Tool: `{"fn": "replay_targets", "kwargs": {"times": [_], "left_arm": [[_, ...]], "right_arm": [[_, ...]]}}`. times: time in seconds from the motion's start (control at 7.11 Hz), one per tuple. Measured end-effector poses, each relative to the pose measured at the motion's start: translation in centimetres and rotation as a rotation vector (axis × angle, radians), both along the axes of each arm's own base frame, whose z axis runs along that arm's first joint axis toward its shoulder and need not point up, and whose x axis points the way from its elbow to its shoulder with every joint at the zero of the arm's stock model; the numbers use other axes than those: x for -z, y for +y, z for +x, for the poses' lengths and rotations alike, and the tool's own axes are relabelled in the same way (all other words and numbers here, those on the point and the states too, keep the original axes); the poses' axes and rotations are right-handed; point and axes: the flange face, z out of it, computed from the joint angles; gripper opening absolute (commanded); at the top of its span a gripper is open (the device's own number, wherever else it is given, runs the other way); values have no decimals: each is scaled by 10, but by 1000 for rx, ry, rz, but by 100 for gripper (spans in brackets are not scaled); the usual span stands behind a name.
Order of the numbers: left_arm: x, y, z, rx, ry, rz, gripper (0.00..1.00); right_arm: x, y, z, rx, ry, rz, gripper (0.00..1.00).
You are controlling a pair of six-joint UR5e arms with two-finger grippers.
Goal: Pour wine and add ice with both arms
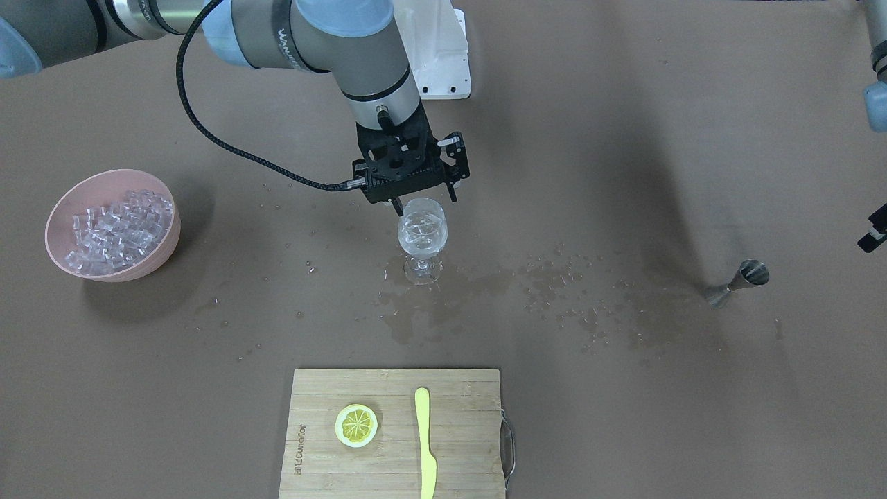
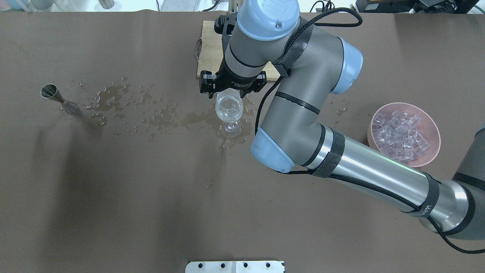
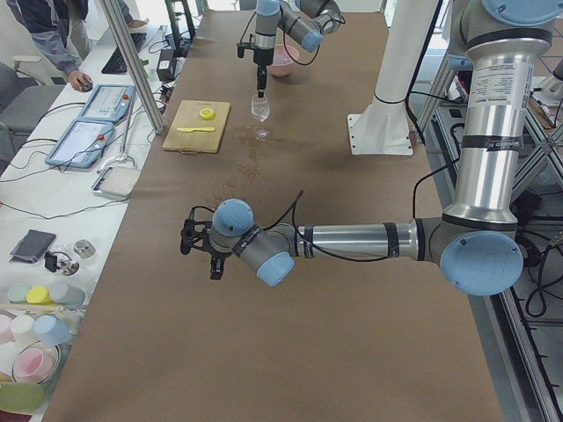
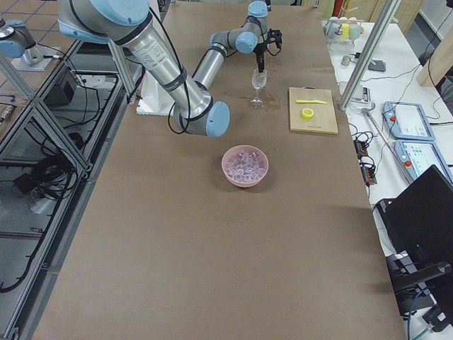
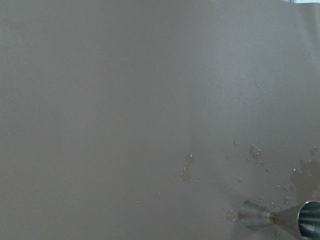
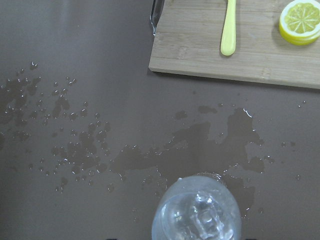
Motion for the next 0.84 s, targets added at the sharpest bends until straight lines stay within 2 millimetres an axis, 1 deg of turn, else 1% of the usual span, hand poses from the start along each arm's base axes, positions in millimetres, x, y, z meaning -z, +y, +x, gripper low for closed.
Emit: {"fn": "replay_targets", "kwargs": {"times": [0.14, 0.28, 0.42, 0.56, 0.7, 0.84], "left_arm": [[-2, -1, 4, -5, -6, -6, 98], [-1, -4, 11, -16, -11, -20, 98], [3, -9, 15, -21, -14, -37, 98], [6, -14, 18, -25, -17, -54, 98], [7, -11, 18, -32, -24, -62, 98], [1, 0, 16, -52, -46, -41, 98]], "right_arm": [[-8, -10, 18, -2, -4, -17, 99], [-33, -25, 55, 5, -8, -33, 99], [-73, -37, 105, 24, -2, -24, 99], [-118, -51, 158, 45, 9, -10, 100], [-164, -65, 213, 67, 25, 11, 100], [-213, -74, 262, 87, 54, 40, 100]]}}
